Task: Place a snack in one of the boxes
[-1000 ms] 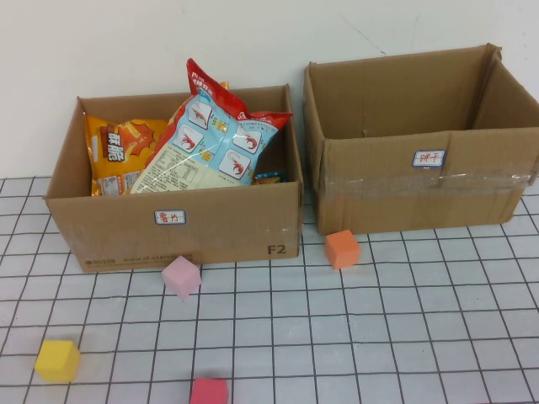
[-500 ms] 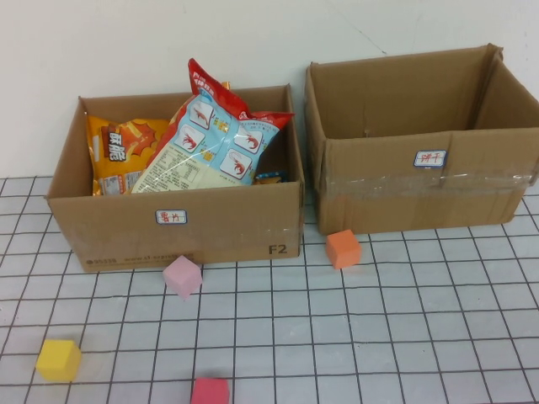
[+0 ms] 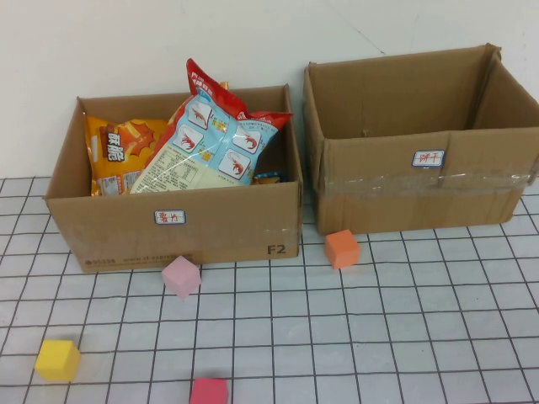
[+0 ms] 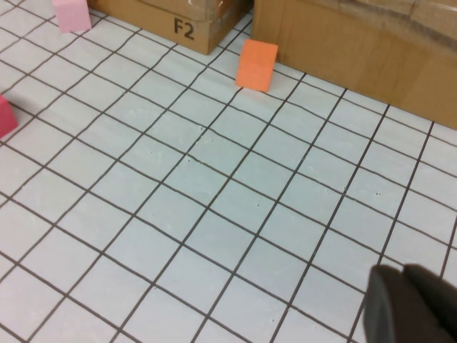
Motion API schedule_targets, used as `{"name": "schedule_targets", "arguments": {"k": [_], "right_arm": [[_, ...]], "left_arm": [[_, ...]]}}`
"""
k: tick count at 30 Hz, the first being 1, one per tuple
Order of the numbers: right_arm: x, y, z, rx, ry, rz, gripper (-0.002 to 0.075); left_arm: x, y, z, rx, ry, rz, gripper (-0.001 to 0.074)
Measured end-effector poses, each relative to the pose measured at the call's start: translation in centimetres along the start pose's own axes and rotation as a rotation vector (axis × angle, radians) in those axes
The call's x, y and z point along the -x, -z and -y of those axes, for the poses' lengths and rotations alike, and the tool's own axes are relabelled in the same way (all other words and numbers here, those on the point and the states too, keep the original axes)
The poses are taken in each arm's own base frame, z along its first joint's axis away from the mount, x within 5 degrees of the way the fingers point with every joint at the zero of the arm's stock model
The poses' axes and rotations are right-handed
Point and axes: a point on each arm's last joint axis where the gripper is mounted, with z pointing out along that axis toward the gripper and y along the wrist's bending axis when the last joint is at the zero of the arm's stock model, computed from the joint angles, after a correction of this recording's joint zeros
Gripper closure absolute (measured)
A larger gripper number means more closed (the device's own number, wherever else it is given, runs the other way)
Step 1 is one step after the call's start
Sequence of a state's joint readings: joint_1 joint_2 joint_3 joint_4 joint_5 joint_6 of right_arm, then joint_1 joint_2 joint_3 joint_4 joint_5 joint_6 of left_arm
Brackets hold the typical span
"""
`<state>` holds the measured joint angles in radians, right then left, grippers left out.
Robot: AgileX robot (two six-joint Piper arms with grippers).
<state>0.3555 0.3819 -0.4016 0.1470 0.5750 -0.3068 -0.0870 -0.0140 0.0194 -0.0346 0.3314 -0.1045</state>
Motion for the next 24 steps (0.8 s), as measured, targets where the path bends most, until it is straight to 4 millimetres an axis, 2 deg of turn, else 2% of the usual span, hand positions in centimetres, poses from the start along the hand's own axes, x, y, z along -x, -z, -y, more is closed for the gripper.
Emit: {"name": "schedule_targets", "arguments": {"k": [24], "right_arm": [[0.00, 0.00, 0.00, 0.000, 0.000, 0.000, 0.0727]], "left_arm": [[-0.04, 0.00, 0.08, -0.009, 0.021, -0.005, 0.0736]]}}
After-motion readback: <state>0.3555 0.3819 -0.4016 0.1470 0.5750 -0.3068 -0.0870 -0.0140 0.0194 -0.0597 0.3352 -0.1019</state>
